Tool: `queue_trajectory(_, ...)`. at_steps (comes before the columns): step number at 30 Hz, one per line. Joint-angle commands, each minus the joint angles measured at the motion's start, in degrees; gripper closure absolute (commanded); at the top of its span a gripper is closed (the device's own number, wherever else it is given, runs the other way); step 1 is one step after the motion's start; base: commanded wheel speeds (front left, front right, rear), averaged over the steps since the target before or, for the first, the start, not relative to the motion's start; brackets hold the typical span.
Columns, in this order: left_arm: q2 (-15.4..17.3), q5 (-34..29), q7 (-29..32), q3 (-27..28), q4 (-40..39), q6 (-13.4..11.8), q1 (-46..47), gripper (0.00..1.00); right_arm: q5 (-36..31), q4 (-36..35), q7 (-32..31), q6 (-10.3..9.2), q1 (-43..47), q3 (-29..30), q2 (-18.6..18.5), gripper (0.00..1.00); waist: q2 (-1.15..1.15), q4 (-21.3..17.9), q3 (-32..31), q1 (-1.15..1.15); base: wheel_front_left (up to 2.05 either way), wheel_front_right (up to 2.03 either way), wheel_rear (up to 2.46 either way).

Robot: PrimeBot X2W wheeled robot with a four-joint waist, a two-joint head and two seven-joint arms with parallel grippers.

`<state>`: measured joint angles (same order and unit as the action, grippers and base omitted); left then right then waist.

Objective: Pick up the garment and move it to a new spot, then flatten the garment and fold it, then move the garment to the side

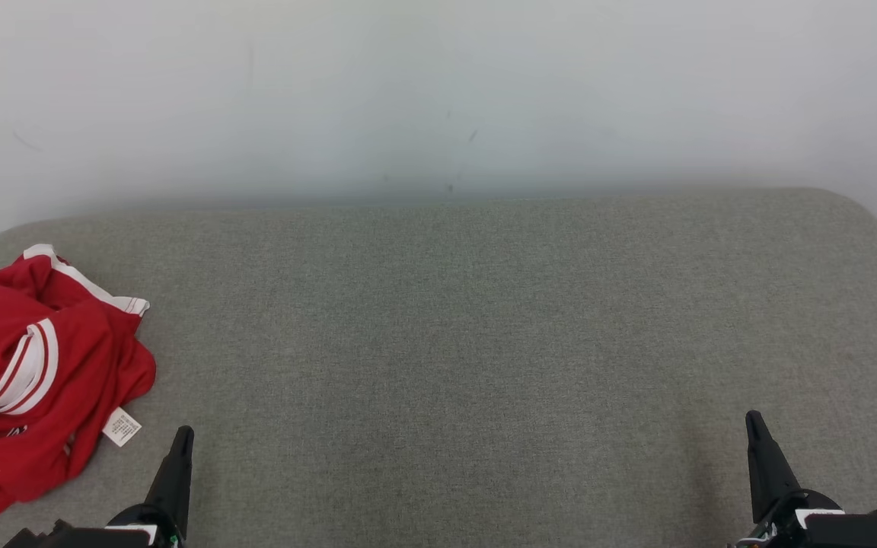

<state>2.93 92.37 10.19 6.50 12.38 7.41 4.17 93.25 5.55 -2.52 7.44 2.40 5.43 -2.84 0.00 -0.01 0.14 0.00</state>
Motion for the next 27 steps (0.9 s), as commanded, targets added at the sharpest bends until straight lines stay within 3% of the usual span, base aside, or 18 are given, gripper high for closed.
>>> queue_trajectory(1, -0.1, 0.5, 0.1, 0.2, -0.2, 0.2, 0.7, 1.00, 0.2, -0.2, -0.1, 0.08, -0.3, 0.0, -0.1, 1.00, 0.00, 0.0, 0.0, 0.00, 0.00, 0.00, 0.00)
queue_trajectory(8, -0.1, 0.5, 0.1, 0.2, -0.2, 0.2, 0.7, 1.00, 0.2, -0.2, -0.1, 0.09, -0.3, 0.0, -0.1, 1.00, 0.00, 0.0, 0.0, 0.00, 0.00, 0.00, 0.00)
queue_trajectory(9, -0.3, -0.1, -0.1, -0.2, 1.7, 0.0, -1.2, 0.00, 0.0, 1.8, 0.1, -0.15, 0.8, -0.2, 0.1, 0.00, 0.00, 0.0, 0.0, 0.00, 0.00, 0.00, 0.00)
queue_trajectory(21, -0.2, -1.8, -4.1, -2.4, 0.6, 0.0, -2.6, 0.00, -1.3, 1.5, 2.9, -0.11, 0.9, -2.8, 0.1, 0.00, 0.00, -0.1, -0.6, 0.00, 0.00, 0.00, 0.00)
queue_trajectory(27, -0.2, -7.7, -6.0, -2.2, 0.6, 0.0, -3.1, 0.00, -5.6, 2.4, 4.2, -0.08, 0.7, -3.3, 0.1, 0.00, 0.00, -0.1, -0.9, 0.00, 0.00, 0.00, 0.00)
